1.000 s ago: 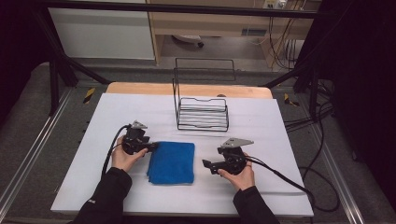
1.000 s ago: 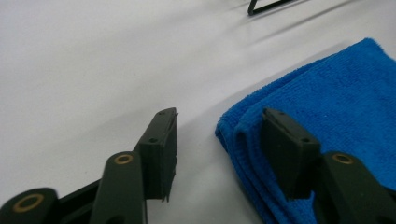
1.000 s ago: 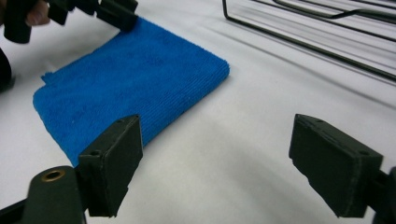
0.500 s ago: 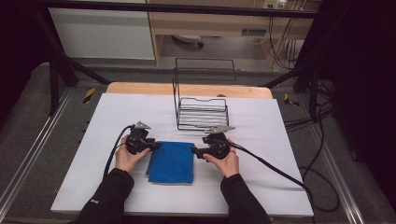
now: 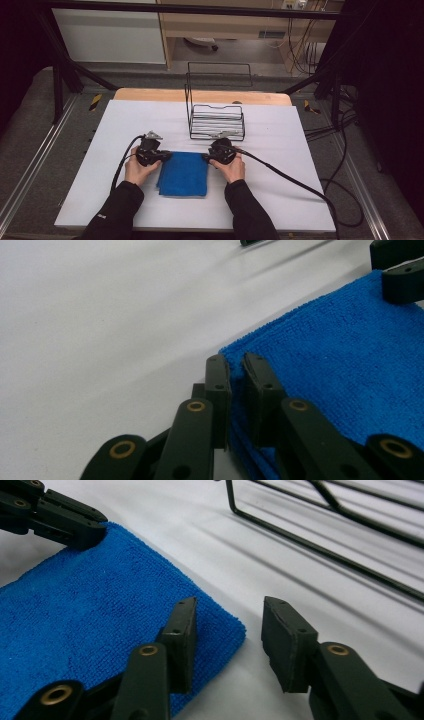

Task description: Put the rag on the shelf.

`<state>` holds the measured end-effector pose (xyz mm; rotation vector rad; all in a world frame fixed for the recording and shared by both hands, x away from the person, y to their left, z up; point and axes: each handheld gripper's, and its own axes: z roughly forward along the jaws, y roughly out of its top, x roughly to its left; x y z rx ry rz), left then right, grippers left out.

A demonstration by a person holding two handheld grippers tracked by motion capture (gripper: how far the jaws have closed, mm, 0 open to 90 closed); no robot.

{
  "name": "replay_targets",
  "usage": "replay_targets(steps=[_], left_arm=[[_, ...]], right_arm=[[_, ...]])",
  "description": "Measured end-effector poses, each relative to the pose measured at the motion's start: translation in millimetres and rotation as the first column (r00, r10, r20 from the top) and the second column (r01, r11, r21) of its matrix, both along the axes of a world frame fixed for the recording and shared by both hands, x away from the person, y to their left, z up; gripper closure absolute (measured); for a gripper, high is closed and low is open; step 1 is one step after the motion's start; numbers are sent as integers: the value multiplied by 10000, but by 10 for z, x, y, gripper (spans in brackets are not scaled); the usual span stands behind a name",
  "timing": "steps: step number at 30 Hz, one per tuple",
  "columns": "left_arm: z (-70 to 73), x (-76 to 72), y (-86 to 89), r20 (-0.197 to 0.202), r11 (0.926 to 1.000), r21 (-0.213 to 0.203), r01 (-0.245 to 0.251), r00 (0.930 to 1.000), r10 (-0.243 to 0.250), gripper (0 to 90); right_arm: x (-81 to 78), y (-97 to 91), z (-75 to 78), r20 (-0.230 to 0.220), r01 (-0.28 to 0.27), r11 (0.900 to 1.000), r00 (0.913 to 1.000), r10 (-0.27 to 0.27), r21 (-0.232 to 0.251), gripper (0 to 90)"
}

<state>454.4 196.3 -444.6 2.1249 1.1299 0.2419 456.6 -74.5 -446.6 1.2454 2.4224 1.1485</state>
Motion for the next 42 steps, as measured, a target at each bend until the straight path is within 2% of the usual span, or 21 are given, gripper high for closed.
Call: replay_targets(steps=[2, 5, 11, 14, 18, 20, 25, 27, 34, 42], left_arm=[[-2, -8, -7, 58, 10000, 37, -10, 10000, 10, 815], [-3, -11, -8, 123, 9999, 90, 44, 9999, -45, 816], [-5, -15, -10, 193, 9999, 104, 106, 9998, -108, 829], [-2, -19, -15, 229, 9998, 127, 118, 9997, -121, 837], [3, -10, 9, 81, 10000, -76, 41, 10000, -41, 847], [14, -16, 19, 89, 9999, -141, 36, 10000, -34, 850], [85, -80, 49, 492, 9994, -338, 67, 9988, -50, 851], [124, -109, 72, 657, 9990, -447, 98, 9978, -68, 851], [246, -253, 140, 1166, 9965, -824, 149, 9932, -52, 851], [396, -401, 177, 1657, 9914, -1308, 89, 9861, 130, 850]], right_arm=[[3, 9, -24, -228, 14, 10000, 9997, -15, -31, 622], [4, 13, -32, -247, 22, 10000, 9997, -23, -34, 651], [-4, 34, -42, -747, 9, 9993, 9972, 19, 377, 814], [0, 34, -40, -810, 74, 9989, 9967, -36, 472, 840], [-1, 25, -22, -873, 114, 9985, 9962, -66, 542, 861], [-14, 18, 3, -759, 94, 9985, 9971, -53, 537, 866], [-55, 5, 74, -577, 80, 9975, 9983, -40, 695, 867], [-90, -7, 137, -278, 9, 9963, 9996, 14, 857, 866], [-176, -11, 219, 242, -115, 9941, 9997, 90, 1076, 867], [-284, -37, 351, 922, -313, 9896, 9956, 185, 1402, 867]])
